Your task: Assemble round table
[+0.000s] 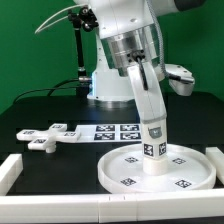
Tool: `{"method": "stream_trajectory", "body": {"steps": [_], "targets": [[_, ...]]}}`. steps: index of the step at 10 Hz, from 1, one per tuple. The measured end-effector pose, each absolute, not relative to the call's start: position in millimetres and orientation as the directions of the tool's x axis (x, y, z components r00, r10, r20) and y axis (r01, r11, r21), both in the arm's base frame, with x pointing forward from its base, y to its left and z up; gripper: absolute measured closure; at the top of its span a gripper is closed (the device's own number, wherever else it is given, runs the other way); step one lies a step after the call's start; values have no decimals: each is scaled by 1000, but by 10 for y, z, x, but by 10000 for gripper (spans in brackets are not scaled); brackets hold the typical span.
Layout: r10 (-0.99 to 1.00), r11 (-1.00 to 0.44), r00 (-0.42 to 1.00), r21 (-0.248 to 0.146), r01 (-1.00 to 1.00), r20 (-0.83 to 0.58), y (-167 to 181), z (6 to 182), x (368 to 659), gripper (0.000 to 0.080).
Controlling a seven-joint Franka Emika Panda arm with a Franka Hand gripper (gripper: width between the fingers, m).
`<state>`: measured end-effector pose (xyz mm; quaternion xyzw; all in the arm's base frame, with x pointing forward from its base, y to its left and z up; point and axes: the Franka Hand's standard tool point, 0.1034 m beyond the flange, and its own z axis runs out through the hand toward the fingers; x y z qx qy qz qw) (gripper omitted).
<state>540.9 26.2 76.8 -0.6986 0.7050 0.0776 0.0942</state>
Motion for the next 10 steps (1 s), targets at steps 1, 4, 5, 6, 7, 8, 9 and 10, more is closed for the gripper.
{"method": "stream_trajectory", "body": {"steps": [1, 4, 5, 6, 7, 8, 9, 10], "targets": [[-970, -28, 34, -29, -999, -240, 267, 768, 5406, 233], [-911, -335, 345, -83, -938, -225, 296, 799, 5444, 154], [-877, -424, 434, -94, -901, -205, 341, 815, 5449, 154], [-839, -496, 508, -110, -861, -197, 355, 813, 5447, 151], [-794, -565, 579, -126, -815, -187, 346, 811, 5446, 151], [-757, -614, 629, -137, -778, -178, 347, 810, 5446, 151], [-705, -675, 690, -147, -723, -163, 346, 810, 5446, 151], [-585, -787, 801, -149, -598, -124, 348, 816, 5455, 151]]}}
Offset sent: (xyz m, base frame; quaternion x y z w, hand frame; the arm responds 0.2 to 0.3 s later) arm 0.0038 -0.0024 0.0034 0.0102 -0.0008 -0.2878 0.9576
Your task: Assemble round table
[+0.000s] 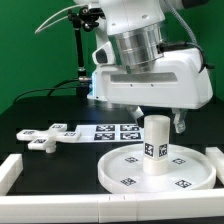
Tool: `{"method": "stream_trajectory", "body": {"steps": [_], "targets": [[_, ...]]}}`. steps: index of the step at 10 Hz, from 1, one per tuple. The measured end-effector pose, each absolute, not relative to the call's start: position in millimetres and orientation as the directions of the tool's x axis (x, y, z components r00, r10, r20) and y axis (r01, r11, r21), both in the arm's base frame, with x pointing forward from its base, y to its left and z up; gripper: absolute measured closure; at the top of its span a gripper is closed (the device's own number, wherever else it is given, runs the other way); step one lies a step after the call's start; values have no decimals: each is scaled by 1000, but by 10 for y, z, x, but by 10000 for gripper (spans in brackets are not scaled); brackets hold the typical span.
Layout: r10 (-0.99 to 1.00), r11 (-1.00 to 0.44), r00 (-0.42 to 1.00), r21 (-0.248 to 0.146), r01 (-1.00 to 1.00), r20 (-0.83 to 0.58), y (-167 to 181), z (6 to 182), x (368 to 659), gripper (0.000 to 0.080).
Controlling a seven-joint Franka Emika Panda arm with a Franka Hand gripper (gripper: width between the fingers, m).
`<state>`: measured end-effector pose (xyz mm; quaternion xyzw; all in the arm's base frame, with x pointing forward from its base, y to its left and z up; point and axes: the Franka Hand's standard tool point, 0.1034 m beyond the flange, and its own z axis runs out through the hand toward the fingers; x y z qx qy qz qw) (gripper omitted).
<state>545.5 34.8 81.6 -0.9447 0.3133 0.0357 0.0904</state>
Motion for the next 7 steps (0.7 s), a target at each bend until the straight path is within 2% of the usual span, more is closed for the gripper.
{"method": "stream_trajectory", "body": {"steps": [3, 7], "targets": [[-343, -926, 937, -147, -349, -65, 399, 837, 5474, 151], [-71, -985, 997, -156, -74, -23, 378, 829, 5470, 151]]}}
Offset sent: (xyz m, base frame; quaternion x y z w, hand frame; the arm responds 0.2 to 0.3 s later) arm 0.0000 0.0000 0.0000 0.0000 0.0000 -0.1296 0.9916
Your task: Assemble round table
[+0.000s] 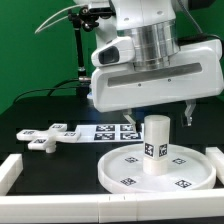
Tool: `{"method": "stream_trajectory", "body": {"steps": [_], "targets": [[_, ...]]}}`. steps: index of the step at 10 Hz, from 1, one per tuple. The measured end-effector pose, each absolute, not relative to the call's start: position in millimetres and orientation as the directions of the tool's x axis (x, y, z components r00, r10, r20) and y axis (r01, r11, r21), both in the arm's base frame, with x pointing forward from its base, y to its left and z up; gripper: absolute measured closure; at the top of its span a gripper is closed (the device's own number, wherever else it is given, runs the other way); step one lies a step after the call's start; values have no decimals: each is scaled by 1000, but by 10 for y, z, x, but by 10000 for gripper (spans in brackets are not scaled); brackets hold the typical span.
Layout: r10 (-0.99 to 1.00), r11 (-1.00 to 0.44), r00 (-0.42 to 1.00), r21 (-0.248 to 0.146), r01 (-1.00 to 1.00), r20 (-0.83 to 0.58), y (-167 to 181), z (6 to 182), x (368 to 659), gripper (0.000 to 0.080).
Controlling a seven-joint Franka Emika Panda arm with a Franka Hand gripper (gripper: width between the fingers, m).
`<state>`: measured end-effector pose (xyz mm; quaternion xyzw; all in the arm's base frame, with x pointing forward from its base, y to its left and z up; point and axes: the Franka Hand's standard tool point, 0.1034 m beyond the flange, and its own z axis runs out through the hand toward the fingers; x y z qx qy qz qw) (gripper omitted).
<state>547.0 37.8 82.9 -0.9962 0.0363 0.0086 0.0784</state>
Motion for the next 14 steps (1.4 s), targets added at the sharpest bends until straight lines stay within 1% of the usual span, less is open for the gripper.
{"method": "stream_trajectory", "body": {"steps": [1, 2, 3, 5, 7, 10, 12, 14], "targets": [[28, -988, 1000, -154, 27, -5, 370, 828, 5472, 151], [201, -971, 979, -122, 205, 44, 345, 824, 5504, 151], [292, -949, 955, -112, 296, 55, 354, 823, 5502, 151], [461, -882, 884, -71, 466, 79, 396, 855, 5537, 151], [534, -839, 841, -65, 540, 83, 368, 842, 5534, 151], [700, -708, 709, -42, 705, 90, 349, 840, 5534, 151], [843, -535, 533, 17, 844, 80, 366, 831, 5545, 151], [913, -407, 405, 33, 913, 55, 385, 814, 5521, 151]]}}
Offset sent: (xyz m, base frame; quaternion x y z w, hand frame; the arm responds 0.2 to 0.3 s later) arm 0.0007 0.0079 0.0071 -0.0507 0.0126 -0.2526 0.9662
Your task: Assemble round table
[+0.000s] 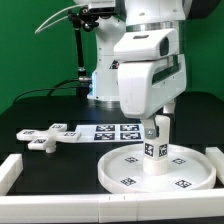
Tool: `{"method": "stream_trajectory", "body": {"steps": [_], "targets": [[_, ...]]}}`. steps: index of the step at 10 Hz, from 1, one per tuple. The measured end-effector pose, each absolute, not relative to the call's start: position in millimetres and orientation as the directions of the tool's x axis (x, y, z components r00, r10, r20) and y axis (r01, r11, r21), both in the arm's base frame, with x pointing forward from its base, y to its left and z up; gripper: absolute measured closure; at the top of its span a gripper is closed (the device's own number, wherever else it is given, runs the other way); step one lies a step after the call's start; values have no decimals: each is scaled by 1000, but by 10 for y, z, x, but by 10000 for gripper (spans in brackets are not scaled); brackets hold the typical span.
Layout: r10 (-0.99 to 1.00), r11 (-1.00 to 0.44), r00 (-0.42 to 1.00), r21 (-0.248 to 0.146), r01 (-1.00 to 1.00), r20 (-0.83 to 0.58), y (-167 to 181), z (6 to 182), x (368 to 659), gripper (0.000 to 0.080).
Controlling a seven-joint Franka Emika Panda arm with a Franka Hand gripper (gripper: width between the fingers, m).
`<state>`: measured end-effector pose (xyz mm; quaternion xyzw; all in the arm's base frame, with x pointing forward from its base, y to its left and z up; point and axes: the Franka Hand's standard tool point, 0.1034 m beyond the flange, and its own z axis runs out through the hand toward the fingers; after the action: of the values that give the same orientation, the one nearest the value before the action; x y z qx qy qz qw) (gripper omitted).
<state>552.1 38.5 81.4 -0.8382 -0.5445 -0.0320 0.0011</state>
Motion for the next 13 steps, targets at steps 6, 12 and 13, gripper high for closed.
{"method": "stream_trajectory", "body": {"steps": [6, 12, 13], "targets": [[1000, 23, -23, 39, 999, -14, 356, 741, 5432, 151], [945, 322, -320, 26, 946, -64, 306, 742, 5435, 151], [940, 337, -334, 24, 941, -70, 305, 746, 5440, 286]]}}
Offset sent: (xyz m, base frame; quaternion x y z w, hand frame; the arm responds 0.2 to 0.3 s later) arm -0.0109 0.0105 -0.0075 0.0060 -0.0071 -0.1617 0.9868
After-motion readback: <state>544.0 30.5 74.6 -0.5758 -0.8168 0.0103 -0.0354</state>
